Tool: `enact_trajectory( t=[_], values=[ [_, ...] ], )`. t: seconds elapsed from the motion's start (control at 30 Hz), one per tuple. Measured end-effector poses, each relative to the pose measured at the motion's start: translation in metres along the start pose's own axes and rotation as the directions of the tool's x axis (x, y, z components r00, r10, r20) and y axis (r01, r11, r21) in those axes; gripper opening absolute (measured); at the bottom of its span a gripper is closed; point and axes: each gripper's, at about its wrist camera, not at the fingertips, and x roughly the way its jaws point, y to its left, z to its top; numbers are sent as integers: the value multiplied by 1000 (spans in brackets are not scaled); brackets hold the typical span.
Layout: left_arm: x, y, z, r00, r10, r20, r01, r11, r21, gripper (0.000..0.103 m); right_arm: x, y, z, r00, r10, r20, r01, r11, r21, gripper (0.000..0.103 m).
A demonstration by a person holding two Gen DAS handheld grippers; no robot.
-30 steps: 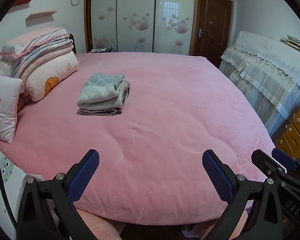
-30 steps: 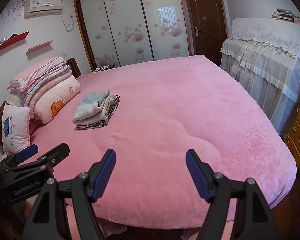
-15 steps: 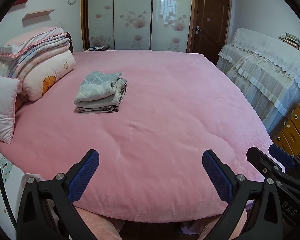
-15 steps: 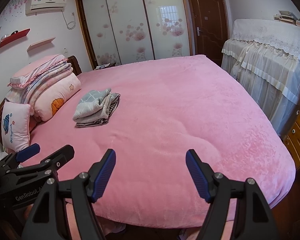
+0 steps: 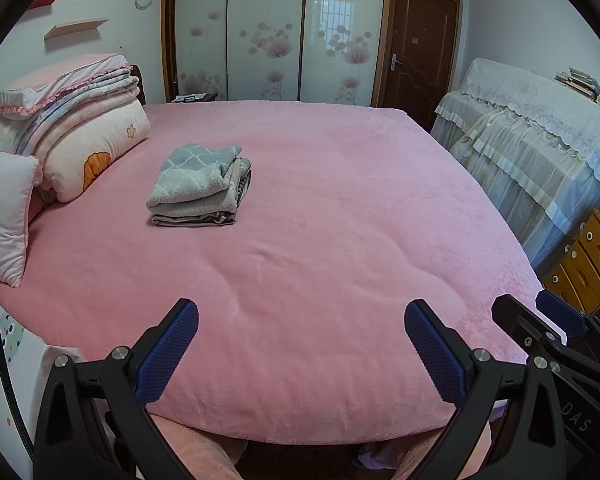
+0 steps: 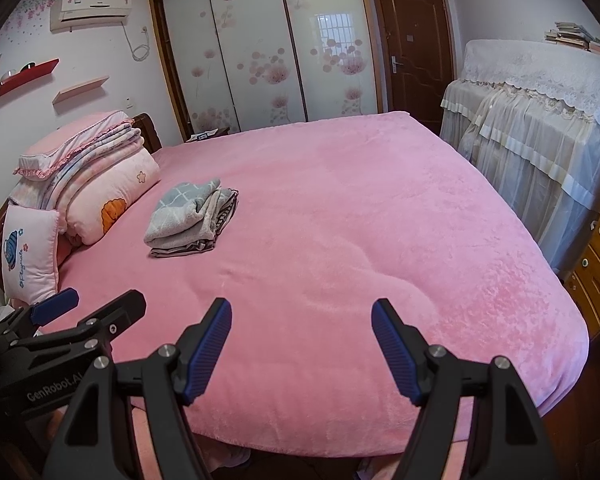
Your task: Fold small clothes
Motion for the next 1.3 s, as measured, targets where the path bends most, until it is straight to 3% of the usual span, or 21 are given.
enact_trajectory(
  t=[1.3],
  values=[
    [-2, -1, -8, 1000, 0, -18, 0, 1000, -5, 102, 1, -7, -2, 1000, -6, -2, 6, 1000, -1, 73]
  ],
)
